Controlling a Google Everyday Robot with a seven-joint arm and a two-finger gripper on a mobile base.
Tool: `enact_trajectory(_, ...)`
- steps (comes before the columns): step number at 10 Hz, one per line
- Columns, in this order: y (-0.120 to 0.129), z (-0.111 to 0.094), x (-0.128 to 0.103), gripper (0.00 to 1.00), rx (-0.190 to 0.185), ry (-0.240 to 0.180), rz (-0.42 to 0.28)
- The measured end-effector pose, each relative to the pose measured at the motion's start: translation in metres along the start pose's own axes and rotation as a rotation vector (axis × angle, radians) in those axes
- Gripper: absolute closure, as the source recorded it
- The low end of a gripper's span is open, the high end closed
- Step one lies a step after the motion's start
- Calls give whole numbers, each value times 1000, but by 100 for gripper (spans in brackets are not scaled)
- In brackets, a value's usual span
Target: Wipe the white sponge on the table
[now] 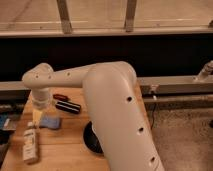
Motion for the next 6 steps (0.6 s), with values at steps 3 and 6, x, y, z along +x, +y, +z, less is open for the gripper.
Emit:
enact_trajectory(3, -3, -1, 3, 20, 3, 3, 4)
enact_trajectory(6, -1, 11, -1, 20, -11, 31, 3)
